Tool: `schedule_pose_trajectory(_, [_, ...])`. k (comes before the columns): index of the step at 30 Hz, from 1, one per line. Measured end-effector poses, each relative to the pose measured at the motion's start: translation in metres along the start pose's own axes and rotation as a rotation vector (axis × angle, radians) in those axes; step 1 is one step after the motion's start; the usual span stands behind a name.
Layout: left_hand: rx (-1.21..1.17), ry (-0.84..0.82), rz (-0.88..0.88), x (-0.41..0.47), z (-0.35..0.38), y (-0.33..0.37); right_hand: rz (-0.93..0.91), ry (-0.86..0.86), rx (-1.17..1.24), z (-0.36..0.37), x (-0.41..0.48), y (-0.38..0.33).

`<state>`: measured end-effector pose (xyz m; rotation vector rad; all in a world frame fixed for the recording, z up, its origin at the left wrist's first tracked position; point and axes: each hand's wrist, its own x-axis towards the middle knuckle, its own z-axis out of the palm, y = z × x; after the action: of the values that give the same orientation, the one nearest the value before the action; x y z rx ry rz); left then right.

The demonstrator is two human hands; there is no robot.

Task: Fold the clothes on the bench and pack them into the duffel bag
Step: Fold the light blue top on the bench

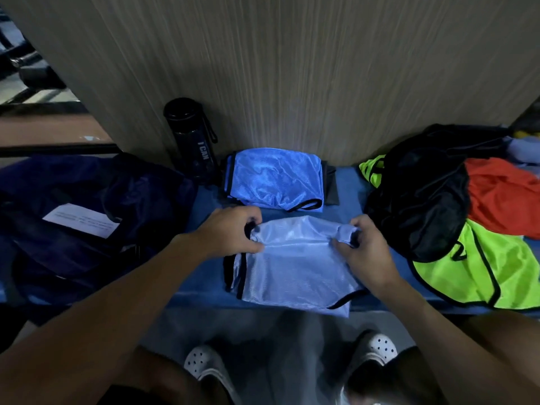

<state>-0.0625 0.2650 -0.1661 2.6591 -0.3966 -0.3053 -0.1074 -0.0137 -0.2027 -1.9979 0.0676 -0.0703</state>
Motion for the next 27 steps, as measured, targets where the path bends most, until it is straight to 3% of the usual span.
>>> schedule_pose_trajectory(5, [-0.593, 0.272, -0.010, -0.020, 0.020, 0.005, -0.057, 0.039, 0.214, -0.004, -0.002, -0.009])
schedule_pose_trajectory(9, [-0.792, 0.438, 0.054, -0.017, 0.016, 0.019, -0.075, 0.103, 0.277, -0.001, 0.008, -0.024])
schedule_pose_trajectory(19, [-0.652, 0.805, 0.046, 0.049, -0.065, 0.021, -0.045, 0.207, 0.326, 0.019, 0.113, -0.072])
schedule_pose_trajectory(22, [-0.387, 0.793, 0.044, 0.065, -0.066, 0.008, 0.027, 0.130, 0.355, 0.043, 0.152, -0.066])
schedule_pose_trajectory(25, [-0.030, 0.706, 0.154, 0.076, -0.046, -0.006, 0.045, 0.037, 0.187, 0.057, 0.172, -0.048])
schedule_pose_trajectory(27, [0.071, 0.613, 0.168, 0.079, -0.028, -0.016, 0.041, 0.048, 0.110, 0.057, 0.178, -0.041])
